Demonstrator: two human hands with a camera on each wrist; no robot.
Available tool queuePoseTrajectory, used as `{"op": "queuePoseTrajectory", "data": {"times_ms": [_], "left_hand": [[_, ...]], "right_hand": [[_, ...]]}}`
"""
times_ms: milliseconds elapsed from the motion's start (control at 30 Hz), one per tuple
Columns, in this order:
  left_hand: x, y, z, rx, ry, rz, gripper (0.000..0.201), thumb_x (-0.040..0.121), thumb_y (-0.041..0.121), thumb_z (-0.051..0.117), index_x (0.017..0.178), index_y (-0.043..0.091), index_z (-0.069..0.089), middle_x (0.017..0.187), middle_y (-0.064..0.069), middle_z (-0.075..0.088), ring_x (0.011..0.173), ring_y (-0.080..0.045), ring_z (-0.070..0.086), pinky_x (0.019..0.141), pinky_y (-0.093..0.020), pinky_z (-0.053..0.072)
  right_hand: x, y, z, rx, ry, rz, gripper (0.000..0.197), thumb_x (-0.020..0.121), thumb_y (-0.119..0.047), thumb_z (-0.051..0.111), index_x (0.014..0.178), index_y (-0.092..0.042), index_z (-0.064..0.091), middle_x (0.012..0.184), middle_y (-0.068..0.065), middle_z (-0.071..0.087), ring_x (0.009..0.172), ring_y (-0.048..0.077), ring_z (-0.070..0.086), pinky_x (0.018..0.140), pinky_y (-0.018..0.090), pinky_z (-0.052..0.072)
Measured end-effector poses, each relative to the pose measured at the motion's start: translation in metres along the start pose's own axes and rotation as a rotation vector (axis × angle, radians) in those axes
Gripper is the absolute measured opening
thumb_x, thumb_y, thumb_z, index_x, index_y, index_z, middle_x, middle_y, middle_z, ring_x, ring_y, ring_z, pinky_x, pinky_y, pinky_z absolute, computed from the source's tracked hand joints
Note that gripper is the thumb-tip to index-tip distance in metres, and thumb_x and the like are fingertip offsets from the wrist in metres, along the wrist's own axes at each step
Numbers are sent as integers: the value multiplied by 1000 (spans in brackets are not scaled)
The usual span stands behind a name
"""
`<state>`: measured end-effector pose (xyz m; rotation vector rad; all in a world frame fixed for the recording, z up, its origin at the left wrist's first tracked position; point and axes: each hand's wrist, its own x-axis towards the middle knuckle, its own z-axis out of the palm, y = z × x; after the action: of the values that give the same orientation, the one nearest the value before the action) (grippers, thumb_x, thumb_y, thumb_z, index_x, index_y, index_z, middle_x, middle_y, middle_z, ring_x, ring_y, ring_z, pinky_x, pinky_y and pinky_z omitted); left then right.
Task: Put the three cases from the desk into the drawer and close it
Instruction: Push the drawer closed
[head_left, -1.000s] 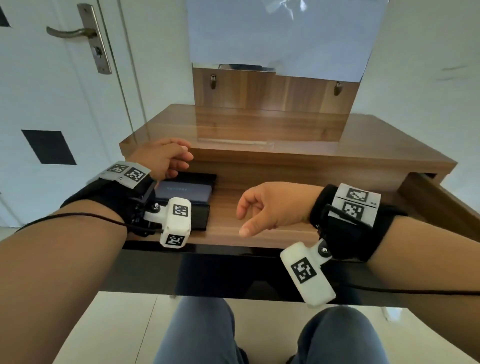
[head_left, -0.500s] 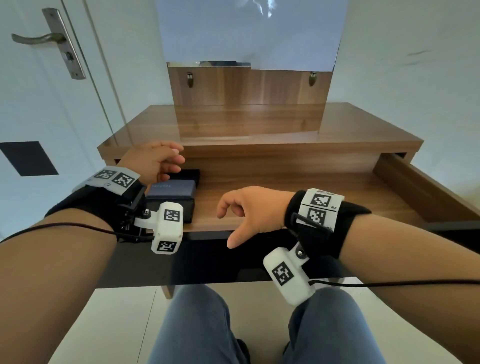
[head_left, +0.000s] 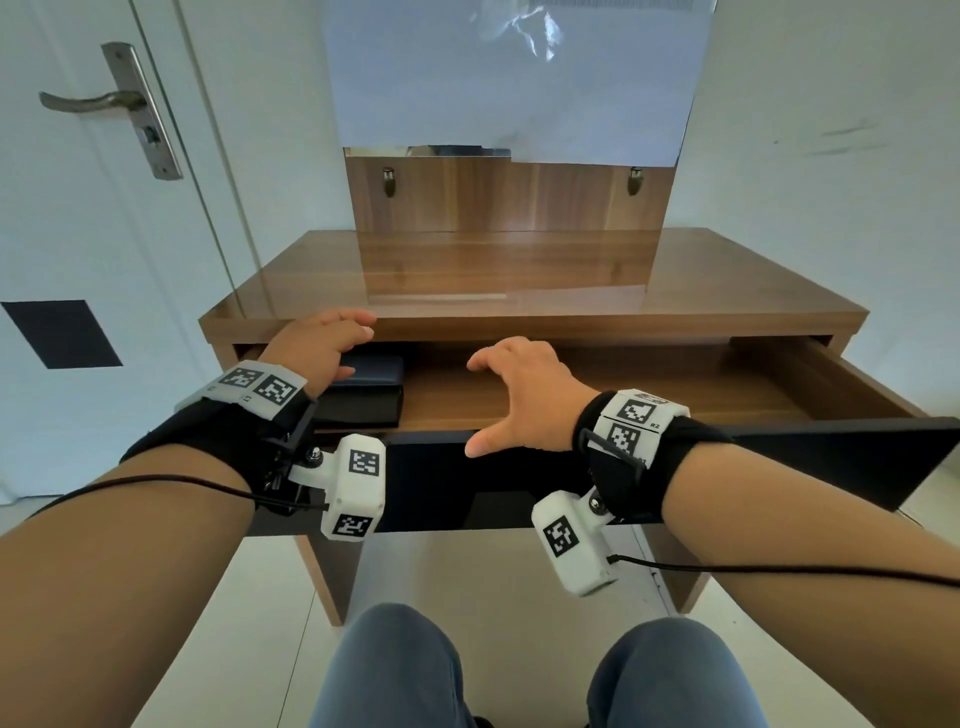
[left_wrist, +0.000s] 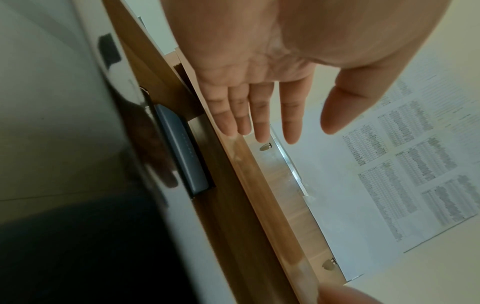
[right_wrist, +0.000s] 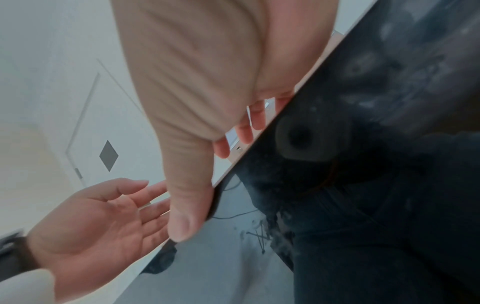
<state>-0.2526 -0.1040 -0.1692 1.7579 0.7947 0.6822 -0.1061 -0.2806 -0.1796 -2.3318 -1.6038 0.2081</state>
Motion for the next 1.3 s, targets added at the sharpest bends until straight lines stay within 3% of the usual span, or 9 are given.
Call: {"op": "queuePoseTrajectory", "data": {"times_ms": [133,200,300,500,667,833,1000,1133,1300], "left_hand": [[5,1,2,13,-12,-4,22,90,21,50,86,40,62,123,1,50,118,-13,43,105,-38,42],[7,3,3,33,-1,0,21,89,25,50,103,35,63,127,1,51,117,-12,43,109,-40,39],[13,4,4,132,6,6,39,85,32,50,124,32,57,137,-2,52,126,-18,44,114,-45,33],[22,8,15,253,-54,-8,47,90,36,47,136,32,46,146,-2,45,135,-22,39,117,-42,27],[31,6,24,396,-3,33,50,93,38,45,140,24,42,149,-3,41,136,-21,37,112,-35,26],[43,-2,28,535,-2,-2,69,85,58,40,144,23,35,155,-4,31,145,-25,23,118,-51,21],[52,-8,34,694,24,-54,67,87,61,30,144,26,33,158,2,24,148,-20,12,118,-57,5],[49,-11,34,755,13,-71,60,89,57,27,144,32,30,160,10,15,149,-15,2,117,-57,2],[44,-13,35,750,39,-52,57,91,54,26,144,35,28,160,11,12,149,-12,1,118,-54,1]], "right_hand": [[19,6,-2,-94,62,19,101,60,-61,76,144,-30,29,151,1,25,142,26,17,114,46,22],[29,9,-3,-126,73,19,106,59,-62,75,146,-31,23,156,2,17,146,26,10,116,49,17],[43,14,-5,-145,61,57,112,60,-64,74,149,-29,17,160,4,10,149,26,4,118,49,13],[59,21,-1,-120,75,133,108,66,-64,69,150,-23,17,160,1,13,149,23,9,118,48,13],[64,29,3,-177,167,110,94,71,-68,61,146,-24,26,153,-2,29,142,23,25,114,45,21],[72,30,4,-264,223,102,86,70,-72,57,139,-25,35,139,0,41,128,25,38,105,42,28],[78,29,6,-273,269,115,75,72,-70,57,131,-26,43,126,0,46,117,26,42,99,40,30],[83,28,11,-302,319,116,64,76,-65,58,124,-23,48,121,1,48,112,26,43,96,40,31],[88,28,17,-310,380,113,56,78,-59,60,117,-20,49,117,2,47,108,27,42,96,39,31]]}}
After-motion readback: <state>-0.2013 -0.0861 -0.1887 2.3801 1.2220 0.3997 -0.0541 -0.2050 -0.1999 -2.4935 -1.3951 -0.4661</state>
